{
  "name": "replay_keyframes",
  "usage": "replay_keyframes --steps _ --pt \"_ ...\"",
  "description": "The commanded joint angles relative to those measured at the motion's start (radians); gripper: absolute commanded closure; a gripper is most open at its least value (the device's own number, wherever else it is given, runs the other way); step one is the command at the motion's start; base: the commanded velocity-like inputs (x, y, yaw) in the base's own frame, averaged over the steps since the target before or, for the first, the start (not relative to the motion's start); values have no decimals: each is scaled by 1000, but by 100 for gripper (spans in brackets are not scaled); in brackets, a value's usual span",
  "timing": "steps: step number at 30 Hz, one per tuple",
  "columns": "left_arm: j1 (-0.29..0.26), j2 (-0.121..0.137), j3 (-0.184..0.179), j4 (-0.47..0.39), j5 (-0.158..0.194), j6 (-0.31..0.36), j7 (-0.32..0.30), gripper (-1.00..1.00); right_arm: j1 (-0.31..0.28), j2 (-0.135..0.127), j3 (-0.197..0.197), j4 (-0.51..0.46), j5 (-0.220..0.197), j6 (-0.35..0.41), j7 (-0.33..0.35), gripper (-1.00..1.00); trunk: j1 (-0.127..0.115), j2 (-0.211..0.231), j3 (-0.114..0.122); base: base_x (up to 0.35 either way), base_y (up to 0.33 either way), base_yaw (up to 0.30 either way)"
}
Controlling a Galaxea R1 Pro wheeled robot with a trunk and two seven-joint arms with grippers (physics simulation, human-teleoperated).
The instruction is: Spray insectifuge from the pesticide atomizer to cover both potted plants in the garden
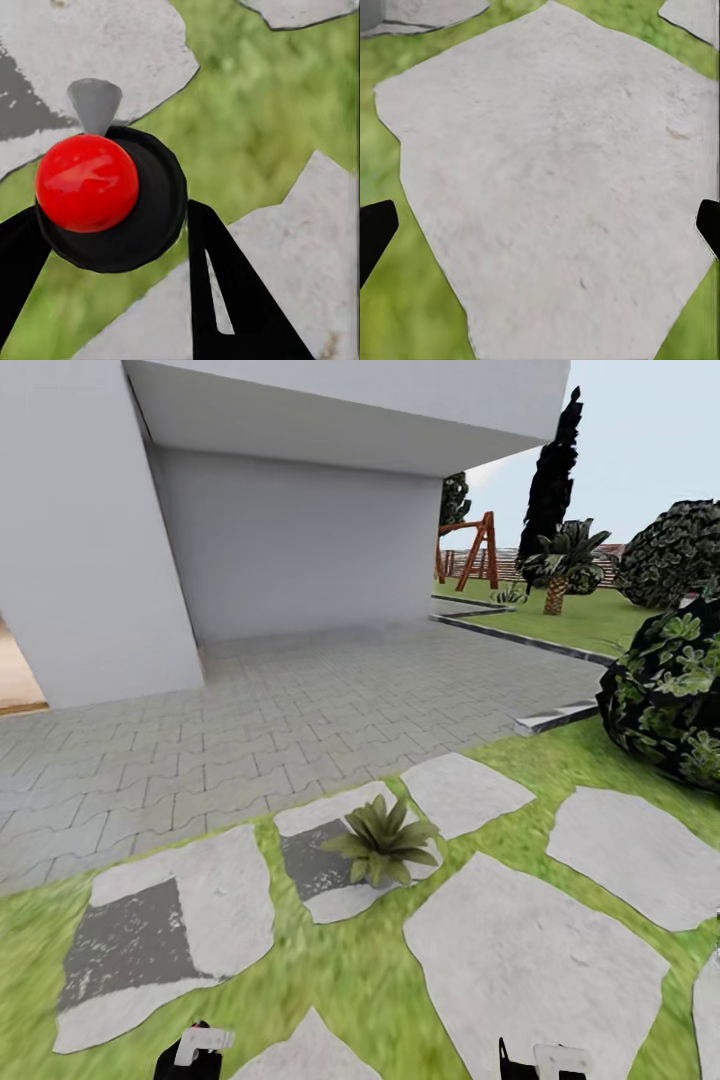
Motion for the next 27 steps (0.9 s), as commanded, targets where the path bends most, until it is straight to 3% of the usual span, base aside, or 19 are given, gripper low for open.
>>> replay_keyframes --steps 1,15,20,22,23,24,27 --pt "0 0 4 0 -8 -3 -2 100 -1 1 -4 1 11 -2 -4 -100 0 0 -1 336 0 -261" --pt "0 3 4 0 -8 -4 -2 100 -1 0 -4 1 10 -2 -4 -100 0 0 -1 336 0 -257" --pt "-1 3 -2 -10 -15 -1 -10 100 -1 -1 3 -5 16 -1 0 -100 0 0 -1 156 0 -65" --pt "-3 6 -12 -14 -30 0 -15 100 -1 -1 54 -8 51 0 1 -100 0 0 -1 19 0 -6" --pt "-11 13 -47 -16 -76 3 -80 100 0 -7 136 -16 121 1 3 -100 0 0 -1 5 0 -2" --pt "-13 15 -54 -16 -87 4 -101 100 0 -7 149 -19 135 1 3 -100 0 0 -1 4 0 -1" --pt "-19 39 -76 -16 -146 10 -249 100 -1 -9 193 -42 219 4 20 -100 0 0 -1 2 0 -1"
